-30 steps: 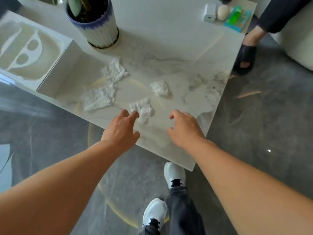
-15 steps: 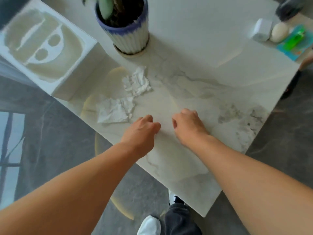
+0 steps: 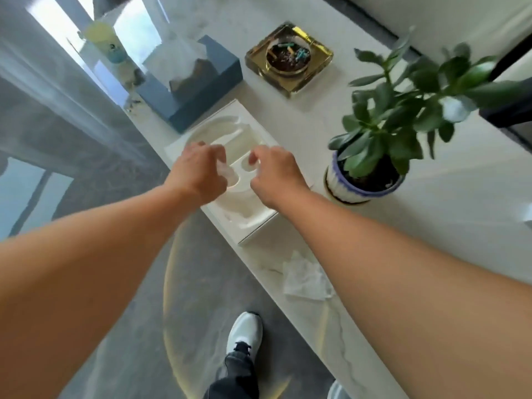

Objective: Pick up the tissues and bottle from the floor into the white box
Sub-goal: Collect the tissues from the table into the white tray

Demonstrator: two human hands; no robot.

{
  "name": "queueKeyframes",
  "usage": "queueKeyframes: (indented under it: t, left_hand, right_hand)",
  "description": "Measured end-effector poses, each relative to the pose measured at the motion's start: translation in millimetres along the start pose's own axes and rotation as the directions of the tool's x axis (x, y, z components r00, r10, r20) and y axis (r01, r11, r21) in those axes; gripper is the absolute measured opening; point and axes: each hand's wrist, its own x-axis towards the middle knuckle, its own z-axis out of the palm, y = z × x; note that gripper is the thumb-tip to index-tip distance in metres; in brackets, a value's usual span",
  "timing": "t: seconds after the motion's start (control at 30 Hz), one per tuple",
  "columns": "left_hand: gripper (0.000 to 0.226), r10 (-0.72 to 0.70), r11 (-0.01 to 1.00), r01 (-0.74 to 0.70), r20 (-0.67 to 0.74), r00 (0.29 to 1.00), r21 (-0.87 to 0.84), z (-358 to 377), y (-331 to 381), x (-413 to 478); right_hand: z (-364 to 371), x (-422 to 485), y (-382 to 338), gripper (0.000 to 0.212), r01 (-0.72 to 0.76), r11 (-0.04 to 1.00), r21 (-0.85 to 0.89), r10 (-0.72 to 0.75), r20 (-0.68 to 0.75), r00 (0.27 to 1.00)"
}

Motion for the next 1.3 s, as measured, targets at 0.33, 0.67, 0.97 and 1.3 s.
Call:
queueKeyframes:
  t: [0.33,0.67,0.97,1.3]
  left_hand:
    - [0.066,0.125,0.983,-0.112,0.082,0.989,-0.148,36,-10,-50]
    - [0.064,0.384,0.922,-0.371,0.378,0.843,-0.109,170,49,-107]
    - [0.008,0.256,0.967,-0.252,0.245,0.935,-0.046,157,50,-116]
    - [0.025,-0.220,0.956,0.177,-0.172,0.960,-0.234,7,19,-6]
  right_hand:
    - [-10,-73,84,0.037,-0.487,0.832,-0.264,0.514,0.039,0.857]
    - [25,-94,186,0.049,-0.419,0.879,-0.228,0.445,0.072,0.893]
    - [26,-104,158,0.017,-0.260,0.943,-0.206,0.286,0.106,0.952]
    - [-14,-5,12,0.018,-0.092,0.996,-0.018,0.092,-0.003,0.996]
